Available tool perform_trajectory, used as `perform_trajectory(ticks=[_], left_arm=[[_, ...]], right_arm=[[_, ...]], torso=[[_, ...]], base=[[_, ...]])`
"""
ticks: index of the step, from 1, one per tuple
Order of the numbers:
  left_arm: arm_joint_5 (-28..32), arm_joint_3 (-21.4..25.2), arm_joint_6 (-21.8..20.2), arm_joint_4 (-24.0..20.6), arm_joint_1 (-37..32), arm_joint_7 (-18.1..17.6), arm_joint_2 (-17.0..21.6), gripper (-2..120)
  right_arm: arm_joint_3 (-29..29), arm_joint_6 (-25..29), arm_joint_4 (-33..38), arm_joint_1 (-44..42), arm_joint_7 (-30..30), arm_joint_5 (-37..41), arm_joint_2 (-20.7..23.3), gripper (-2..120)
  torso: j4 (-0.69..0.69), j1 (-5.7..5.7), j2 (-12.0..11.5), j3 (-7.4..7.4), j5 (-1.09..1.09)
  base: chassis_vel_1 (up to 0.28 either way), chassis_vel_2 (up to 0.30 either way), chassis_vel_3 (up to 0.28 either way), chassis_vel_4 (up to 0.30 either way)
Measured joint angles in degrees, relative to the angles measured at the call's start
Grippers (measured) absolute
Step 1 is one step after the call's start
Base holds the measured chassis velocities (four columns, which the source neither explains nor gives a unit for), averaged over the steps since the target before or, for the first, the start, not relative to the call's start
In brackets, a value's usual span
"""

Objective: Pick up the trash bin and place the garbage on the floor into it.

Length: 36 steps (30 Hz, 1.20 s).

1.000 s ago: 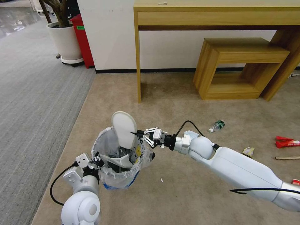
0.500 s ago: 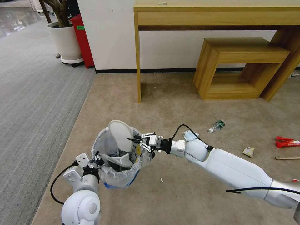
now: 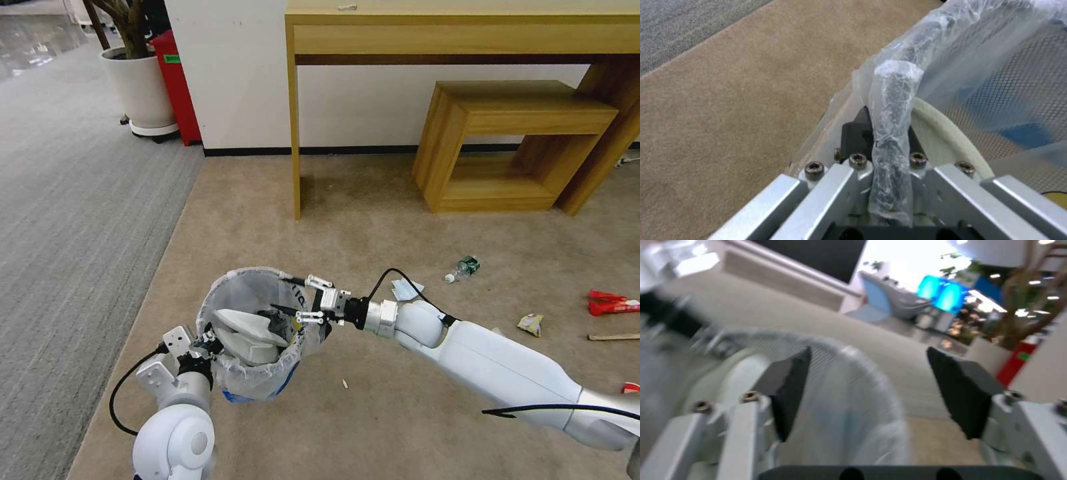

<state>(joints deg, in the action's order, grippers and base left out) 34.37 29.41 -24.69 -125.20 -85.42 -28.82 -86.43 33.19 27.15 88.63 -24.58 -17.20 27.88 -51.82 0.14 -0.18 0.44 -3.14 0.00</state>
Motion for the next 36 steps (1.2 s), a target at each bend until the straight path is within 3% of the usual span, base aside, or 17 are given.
perform_trajectory(ticks=[1, 3, 8, 15, 23, 36], left_arm=[[0.0, 0.0, 0.0, 0.0, 0.0, 0.0, 0.0, 1], [0.0, 0.2, 0.1, 0.4, 0.0, 0.0, 0.5, 1], [0.1, 0.3, 0.2, 0.9, 0.1, 0.0, 0.8, 1], [0.2, 0.5, 0.4, 2.0, 0.4, 0.0, 1.3, 1], [-0.2, 0.1, -0.1, 2.5, 0.5, 0.4, 1.9, 1], [-2.1, 0.1, -0.9, 4.2, 0.1, 3.8, 3.4, 1]], right_arm=[[-0.2, -0.2, 0.3, -0.1, 0.4, 0.2, 0.1, 76], [-6.9, -4.8, 4.8, -3.7, 6.9, 6.2, 2.2, 97], [-12.0, -9.1, 7.7, -7.9, 13.7, 12.8, 5.4, 100], [-24.5, -16.3, 11.8, -20.7, 29.3, 22.8, 11.6, 100], [-35.2, -17.8, 12.7, -32.4, 34.7, 22.4, 12.9, 100], [-45.1, -19.2, 15.1, -43.4, 41.3, 16.9, 11.8, 100]], torso=[[0.0, 0.0, 0.0, 0.0, 0.0], [0.0, 0.0, 0.0, 0.0, 0.0], [0.0, 0.0, 0.0, 0.01, 0.0], [0.0, 0.0, 0.0, 0.01, -0.02], [0.0, 0.0, 0.0, 0.01, -0.01], [0.0, 0.01, 0.0, 0.01, 0.01]], base=[[0.0, 0.0, 0.0, 0.0], [0.0, 0.0, 0.0, 0.0], [0.0, 0.0, 0.0, 0.0], [0.0, 0.0, 0.0, 0.0], [0.0, 0.0, 0.0, 0.0], [0.0, 0.0, 0.0, 0.0]])
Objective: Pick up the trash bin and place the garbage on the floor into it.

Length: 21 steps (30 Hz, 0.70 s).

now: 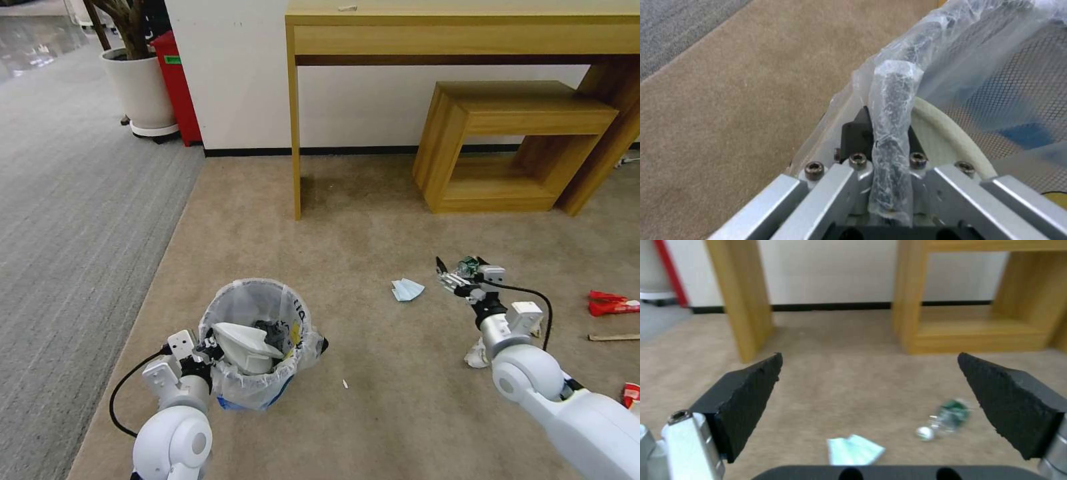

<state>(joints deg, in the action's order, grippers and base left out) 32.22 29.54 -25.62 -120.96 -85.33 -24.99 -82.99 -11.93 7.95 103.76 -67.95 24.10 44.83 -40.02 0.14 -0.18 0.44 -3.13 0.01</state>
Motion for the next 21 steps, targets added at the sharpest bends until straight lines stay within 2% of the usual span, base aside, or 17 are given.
perform_trajectory(ticks=[3, 9, 13, 15, 19, 21], left_arm=[[-0.1, 0.0, -0.1, 0.4, -0.2, 0.4, 0.4, 1], [-0.1, 0.1, -0.7, 0.2, -0.3, 0.7, 1.1, 1], [-2.5, 0.7, -0.8, 0.4, -0.9, 3.0, 1.7, 1], [-4.1, 0.9, -1.0, 0.4, -1.1, 4.0, 1.9, 1], [-10.6, 2.1, -1.6, 0.1, -2.2, 8.3, 2.9, 1], [-11.4, 2.2, -1.9, -0.1, -2.3, 9.1, 3.2, 1]], right_arm=[[-2.2, 0.6, 0.0, -3.4, 1.6, -3.2, -1.1, 100], [-5.8, 4.2, 0.0, -7.6, 0.5, -8.8, -3.0, 100], [-8.7, 5.5, 0.8, -10.8, -0.2, -11.0, -3.7, 100], [-9.9, 5.2, 1.4, -12.0, 0.3, -11.3, -3.9, 100], [-14.1, 0.3, 3.4, -16.3, 4.0, -11.7, -3.9, 100], [-14.8, 0.0, 3.5, -17.0, 4.4, -12.1, -3.9, 100]], torso=[[0.0, 0.0, 0.0, -0.01, -0.02], [0.01, 0.0, 0.0, 0.0, -0.01], [0.0, 0.0, 0.0, 0.0, -0.01], [-0.01, 0.0, 0.0, 0.0, 0.0], [0.0, 0.0, 0.0, 0.0, 0.0], [0.0, 0.0, 0.0, 0.0, 0.0]], base=[[0.0, 0.0, 0.0, 0.0], [0.0, 0.0, 0.0, 0.0], [0.0, 0.0, 0.0, 0.0], [0.0, 0.0, 0.0, 0.0], [0.0, 0.0, 0.0, 0.0], [0.0, 0.0, 0.0, 0.0]])
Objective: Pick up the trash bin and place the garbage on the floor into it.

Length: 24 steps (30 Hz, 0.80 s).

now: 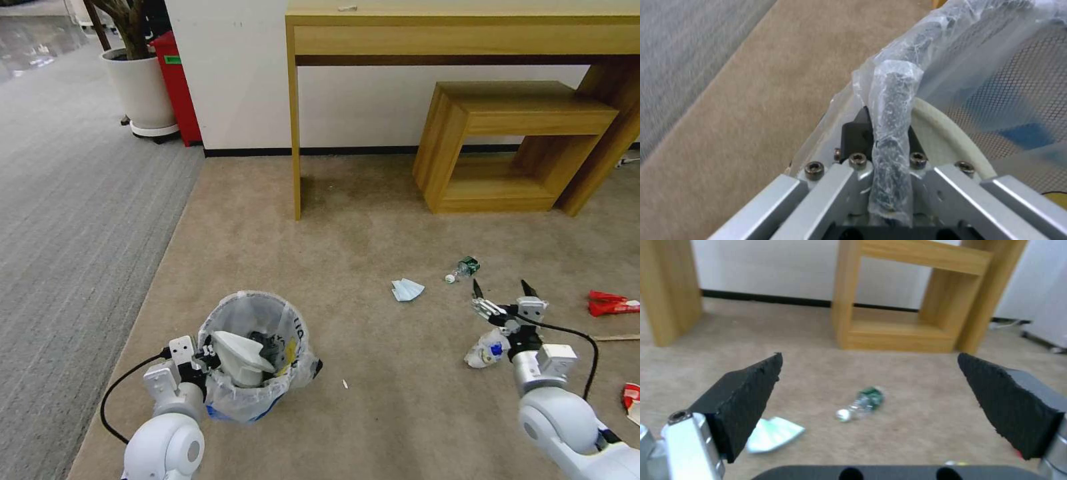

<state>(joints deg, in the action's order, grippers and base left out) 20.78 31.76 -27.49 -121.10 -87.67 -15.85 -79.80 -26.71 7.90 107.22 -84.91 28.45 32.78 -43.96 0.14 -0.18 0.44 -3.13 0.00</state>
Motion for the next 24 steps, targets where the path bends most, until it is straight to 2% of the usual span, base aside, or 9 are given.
perform_trajectory(ticks=[4, 10, 17, 24], left_arm=[[-1.0, 0.2, -0.2, -0.2, -0.3, 2.1, 0.4, 1], [0.4, 0.5, 2.2, -0.2, -0.6, 4.5, 0.4, 1], [1.0, 0.7, 3.1, -0.4, -0.8, 5.1, 0.3, 1], [1.0, 0.8, 4.2, -0.6, -1.0, 5.1, 0.2, 1]], right_arm=[[-1.9, -0.2, -0.3, -1.6, 0.4, -1.0, -0.1, 100], [-2.7, 0.8, -0.9, -3.0, -0.1, -3.0, -1.1, 100], [-2.2, 5.3, -2.3, -3.2, -2.0, -6.8, -2.8, 100], [-2.1, 6.7, -2.4, -3.8, -3.3, -8.1, -3.8, 100]], torso=[[0.0, 0.0, 0.0, 0.0, 0.0], [0.0, 0.0, 0.0, 0.0, 0.0], [0.0, 0.0, 0.0, 0.0, 0.0], [0.0, 0.0, 0.0, -0.01, 0.0]], base=[[0.0, 0.0, 0.0, 0.0], [0.0, 0.0, 0.0, 0.0], [0.0, 0.0, 0.0, 0.0], [0.0, 0.0, 0.0, 0.0]])
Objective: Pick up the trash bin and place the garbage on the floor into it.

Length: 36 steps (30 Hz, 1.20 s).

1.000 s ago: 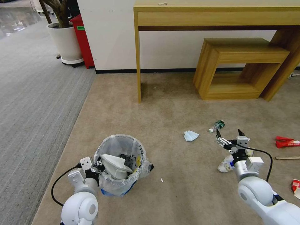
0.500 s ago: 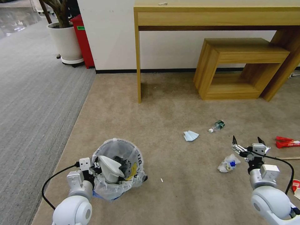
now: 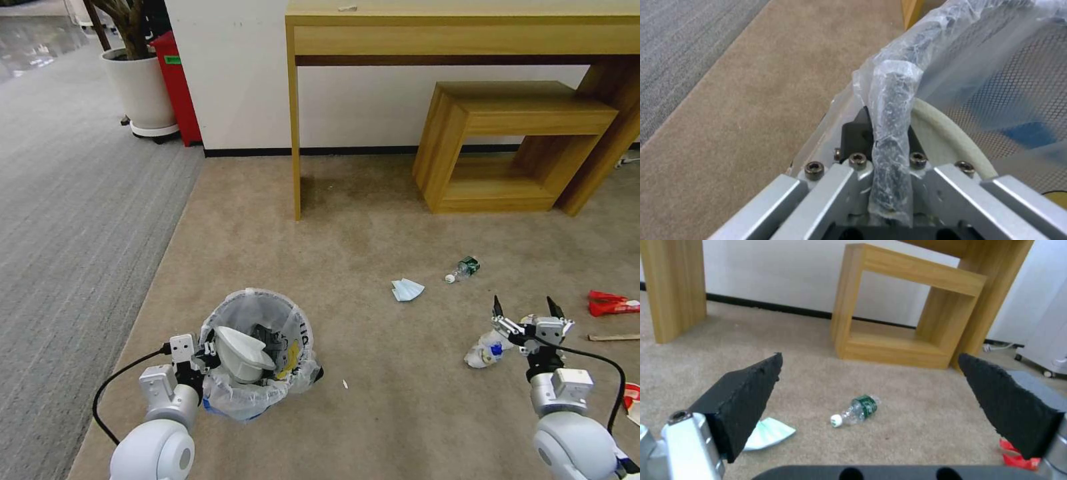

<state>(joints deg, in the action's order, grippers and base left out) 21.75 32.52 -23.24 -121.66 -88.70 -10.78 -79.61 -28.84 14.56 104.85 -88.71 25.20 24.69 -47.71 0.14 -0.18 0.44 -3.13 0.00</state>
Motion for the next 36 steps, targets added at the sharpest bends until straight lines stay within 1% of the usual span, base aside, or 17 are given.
perform_trajectory(ticks=[6, 10, 13, 17, 24, 36], left_arm=[[0.1, 0.4, 0.7, 0.0, -0.3, 0.0, -0.1, 1], [0.1, 0.8, 0.8, 0.0, -0.6, 0.1, -0.3, 1], [0.1, 1.2, 0.9, -0.1, -0.7, 0.1, -0.2, 1], [0.3, 1.5, 1.0, -0.1, -0.7, 0.1, -0.1, 1], [0.3, 1.4, 1.0, 0.2, -0.5, 0.1, -0.4, 1], [0.3, 1.1, 1.0, 0.5, -0.4, 0.1, -1.0, 1]], right_arm=[[-0.1, 0.7, -0.6, 0.1, -0.7, -0.3, -0.2, 100], [0.1, 1.1, -0.9, 0.6, -1.1, -0.5, -0.3, 99], [0.5, 1.3, -1.5, 1.1, -1.3, -0.5, -0.4, 96], [0.7, 1.3, -1.7, 1.6, -1.5, -0.3, -0.2, 96], [1.1, 1.4, -2.0, 2.3, -1.5, 0.0, 0.3, 95], [1.3, 2.1, -2.7, 2.4, -1.8, -0.1, 0.4, 94]], torso=[[0.0, 0.0, 0.0, 0.0, 0.0], [-0.01, 0.0, 0.0, 0.0, 0.0], [-0.01, 0.0, 0.0, 0.0, 0.0], [-0.01, 0.0, 0.0, 0.0, 0.0], [0.0, -0.01, 0.0, 0.0, 0.0], [0.01, -0.01, 0.0, 0.0, 0.0]], base=[[0.0, 0.0, 0.0, 0.0], [0.0, 0.0, 0.0, 0.0], [0.0, 0.0, 0.0, 0.0], [0.0, 0.0, 0.0, 0.0], [-0.067, -0.061, -0.054, -0.068], [-0.105, -0.091, -0.101, -0.102]])
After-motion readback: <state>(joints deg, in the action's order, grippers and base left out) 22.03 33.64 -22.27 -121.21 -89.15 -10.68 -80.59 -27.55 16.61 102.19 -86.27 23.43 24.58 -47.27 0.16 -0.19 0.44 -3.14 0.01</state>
